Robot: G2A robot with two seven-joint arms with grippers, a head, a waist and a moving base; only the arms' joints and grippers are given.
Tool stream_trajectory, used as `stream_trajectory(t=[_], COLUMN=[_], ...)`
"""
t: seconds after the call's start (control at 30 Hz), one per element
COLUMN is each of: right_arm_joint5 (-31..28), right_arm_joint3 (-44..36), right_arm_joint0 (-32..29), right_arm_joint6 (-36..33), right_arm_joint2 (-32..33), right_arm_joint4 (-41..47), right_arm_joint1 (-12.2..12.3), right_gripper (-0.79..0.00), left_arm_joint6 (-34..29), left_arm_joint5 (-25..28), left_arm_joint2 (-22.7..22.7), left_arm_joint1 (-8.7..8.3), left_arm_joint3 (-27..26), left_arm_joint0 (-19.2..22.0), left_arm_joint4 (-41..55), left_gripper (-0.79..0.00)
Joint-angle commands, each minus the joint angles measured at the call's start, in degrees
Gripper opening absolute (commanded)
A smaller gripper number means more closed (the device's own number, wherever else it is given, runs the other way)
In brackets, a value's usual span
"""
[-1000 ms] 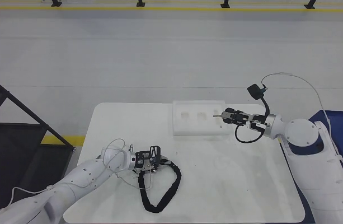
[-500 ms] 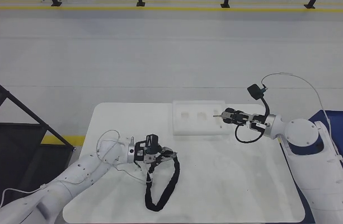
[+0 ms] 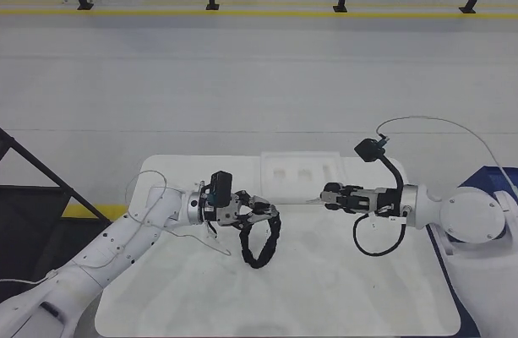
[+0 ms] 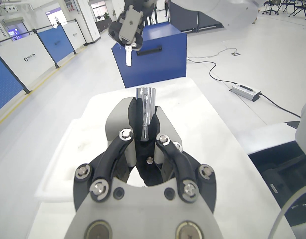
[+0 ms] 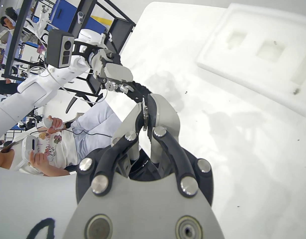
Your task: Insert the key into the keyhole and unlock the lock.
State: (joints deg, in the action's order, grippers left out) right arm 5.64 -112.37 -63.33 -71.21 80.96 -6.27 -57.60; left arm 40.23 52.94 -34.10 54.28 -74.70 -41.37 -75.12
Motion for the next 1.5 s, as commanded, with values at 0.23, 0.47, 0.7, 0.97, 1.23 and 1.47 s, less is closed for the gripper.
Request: stream_trajectory(t=[0.23,0.47,0.7,0.97,1.23,1.47], right_arm_joint5=[4.1,4.5,4.5,4.4,8.7,11.7], right_arm_joint3=[-4.6,-4.8,-4.8,-5.1,-12.1,-18.3], right_arm_joint0=[-0.6,-0.8,-0.8,-1.4,-0.9,-0.7], right_arm_joint6=[1.5,3.9,3.9,5.2,1.2,-0.5], right_arm_joint2=[-1.3,-1.9,-1.9,-1.9,0.2,-0.9], right_arm_joint4=[1.8,0.7,0.7,0.4,-4.5,-10.7], right_arm_joint1=[0.2,0.4,0.4,0.4,1.4,2.1], right_gripper=[-0.785,-0.785,-0.785,-0.785,-0.785,-0.785], left_arm_joint6=[2.4,7.7,7.7,7.7,10.2,17.7], left_arm_joint5=[-1.3,-2.4,-2.4,-2.4,-9.5,-15.8], left_arm_joint2=[2.2,5.2,5.2,5.2,3.7,4.2], left_arm_joint1=[3.39,7.29,7.29,7.29,7.71,9.32], left_arm_joint3=[1.7,7.6,7.6,7.6,5.6,8.3], left_arm_joint0=[1.2,3.5,3.5,3.5,0.6,0.3], left_arm_joint4=[0.6,-0.6,-0.6,-0.6,-0.8,-6.9], left_gripper=[-0.785,-0.785,-0.785,-0.785,-0.785,-0.785])
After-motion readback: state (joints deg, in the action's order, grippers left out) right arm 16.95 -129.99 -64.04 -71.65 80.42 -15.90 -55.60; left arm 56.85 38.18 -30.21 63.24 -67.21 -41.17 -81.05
